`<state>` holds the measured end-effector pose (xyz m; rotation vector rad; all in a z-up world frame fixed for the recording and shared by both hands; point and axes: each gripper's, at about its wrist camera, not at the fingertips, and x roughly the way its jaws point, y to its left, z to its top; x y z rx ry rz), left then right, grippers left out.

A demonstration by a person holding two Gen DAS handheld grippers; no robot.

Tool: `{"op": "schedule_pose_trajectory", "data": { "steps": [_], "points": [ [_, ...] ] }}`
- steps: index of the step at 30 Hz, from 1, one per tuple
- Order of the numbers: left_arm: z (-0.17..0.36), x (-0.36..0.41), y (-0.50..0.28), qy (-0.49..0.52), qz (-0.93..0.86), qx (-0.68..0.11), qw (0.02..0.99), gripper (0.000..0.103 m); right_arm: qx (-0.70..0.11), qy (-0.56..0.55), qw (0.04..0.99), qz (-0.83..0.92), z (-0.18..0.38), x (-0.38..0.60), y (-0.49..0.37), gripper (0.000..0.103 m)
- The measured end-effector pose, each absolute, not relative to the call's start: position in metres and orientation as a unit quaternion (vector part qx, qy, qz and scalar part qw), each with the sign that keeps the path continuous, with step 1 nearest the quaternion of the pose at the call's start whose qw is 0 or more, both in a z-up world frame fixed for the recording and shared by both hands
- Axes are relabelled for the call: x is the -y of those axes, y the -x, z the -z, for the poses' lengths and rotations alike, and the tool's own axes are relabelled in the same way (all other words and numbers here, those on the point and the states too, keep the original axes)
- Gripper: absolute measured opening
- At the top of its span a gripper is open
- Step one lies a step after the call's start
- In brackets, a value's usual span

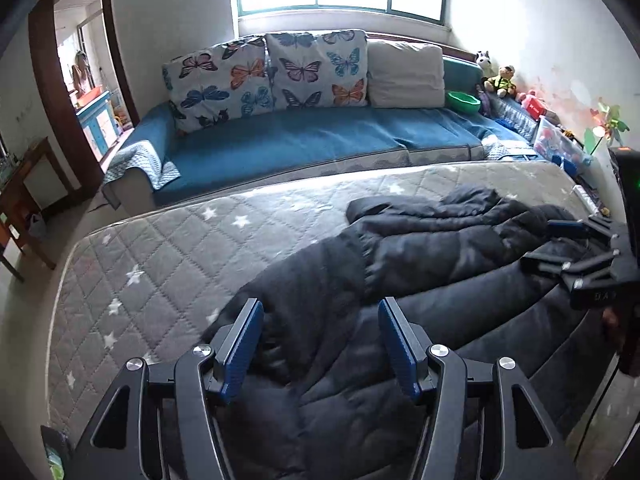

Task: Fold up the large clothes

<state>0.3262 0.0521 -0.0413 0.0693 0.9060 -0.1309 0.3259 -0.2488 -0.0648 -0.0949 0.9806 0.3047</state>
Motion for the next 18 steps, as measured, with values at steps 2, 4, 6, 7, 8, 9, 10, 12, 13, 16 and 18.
{"op": "schedule_pose_trajectory", "data": {
  "steps": [2,4,6,7,8,9,10,12,13,16,18],
  "points": [
    [0.041,-0.045,-0.335,-0.024,0.077,-0.441,0.894,0.064,-0.465,0.048,0.871,-0.153,0.063,0.243,-0.327,0.102],
    [0.043,-0.039,-0.346,-0.014,0.081,-0.445,0.892,0.067,-0.465,0.051,0.869,-0.163,0.064,0.235,-0.331,0.102],
    [0.049,-0.037,-0.357,-0.008,0.080,-0.455,0.887,0.067,-0.470,0.071,0.865,-0.164,0.070,0.227,-0.338,0.102],
    [0.053,-0.036,-0.363,-0.004,0.076,-0.460,0.885,0.067,-0.476,0.077,0.860,-0.165,0.075,0.225,-0.341,0.102],
    [0.057,-0.036,-0.368,0.000,0.074,-0.465,0.882,0.067,-0.486,0.074,0.855,-0.165,0.079,0.227,-0.345,0.102],
    [0.061,-0.038,-0.373,0.007,0.072,-0.473,0.878,0.067,-0.493,0.064,0.851,-0.167,0.082,0.230,-0.347,0.102],
    [0.066,-0.039,-0.377,0.014,0.070,-0.482,0.873,0.067,-0.499,0.051,0.848,-0.171,0.084,0.234,-0.350,0.102],
    [0.070,-0.042,-0.378,0.018,0.067,-0.483,0.873,0.067,-0.498,0.054,0.849,-0.165,0.083,0.241,-0.348,0.102],
    [0.070,-0.041,-0.377,0.019,0.066,-0.481,0.874,0.067,-0.496,0.059,0.851,-0.162,0.080,0.244,-0.344,0.102],
    [0.063,-0.043,-0.365,0.025,0.065,-0.468,0.881,0.067,-0.484,0.071,0.859,-0.155,0.071,0.258,-0.322,0.102],
    [0.058,-0.045,-0.353,0.027,0.070,-0.460,0.885,0.067,-0.473,0.073,0.863,-0.162,0.063,0.267,-0.301,0.102]
  ]
}}
